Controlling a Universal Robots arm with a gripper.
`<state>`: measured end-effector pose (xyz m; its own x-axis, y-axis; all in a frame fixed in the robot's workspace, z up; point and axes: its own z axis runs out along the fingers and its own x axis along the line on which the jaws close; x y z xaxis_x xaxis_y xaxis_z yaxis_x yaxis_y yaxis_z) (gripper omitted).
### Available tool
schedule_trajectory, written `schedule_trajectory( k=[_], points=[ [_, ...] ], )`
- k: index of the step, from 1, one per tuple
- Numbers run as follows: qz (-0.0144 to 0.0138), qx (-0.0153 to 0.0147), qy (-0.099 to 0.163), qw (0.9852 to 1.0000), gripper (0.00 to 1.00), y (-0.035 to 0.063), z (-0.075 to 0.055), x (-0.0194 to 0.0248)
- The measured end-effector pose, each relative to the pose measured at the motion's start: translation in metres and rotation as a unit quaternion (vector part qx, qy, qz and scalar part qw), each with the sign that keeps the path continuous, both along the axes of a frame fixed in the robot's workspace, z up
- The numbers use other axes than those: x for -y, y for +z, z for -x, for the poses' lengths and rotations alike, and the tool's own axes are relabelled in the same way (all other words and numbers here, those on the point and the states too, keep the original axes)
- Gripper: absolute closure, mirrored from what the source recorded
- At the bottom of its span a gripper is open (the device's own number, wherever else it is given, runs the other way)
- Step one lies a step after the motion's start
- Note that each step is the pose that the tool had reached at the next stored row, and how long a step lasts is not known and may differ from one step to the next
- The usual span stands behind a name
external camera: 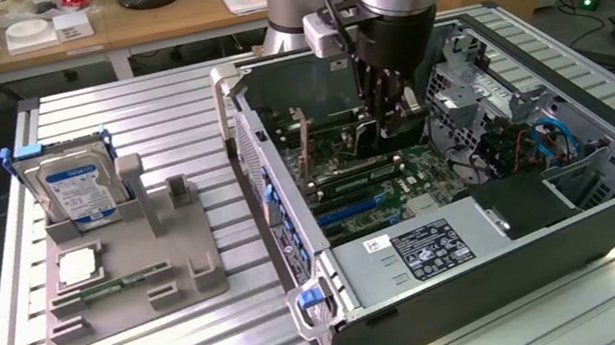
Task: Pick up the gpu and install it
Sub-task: 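Insert the gpu into the slot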
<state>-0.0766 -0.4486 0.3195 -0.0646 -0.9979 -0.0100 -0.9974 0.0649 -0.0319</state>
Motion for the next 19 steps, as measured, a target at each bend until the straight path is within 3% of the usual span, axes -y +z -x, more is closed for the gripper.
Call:
schedule_trajectory(
  k=[11, 19],
  points=[
    [-0.0005, 0.0003, 0.000, 1.0000, 0.73, -0.0037, 0.006, 0.0000],
    [-0.0012, 0.0006, 0.013, 0.9999, 0.73, -0.0140, 0.006, 0.0004]
  ],
)
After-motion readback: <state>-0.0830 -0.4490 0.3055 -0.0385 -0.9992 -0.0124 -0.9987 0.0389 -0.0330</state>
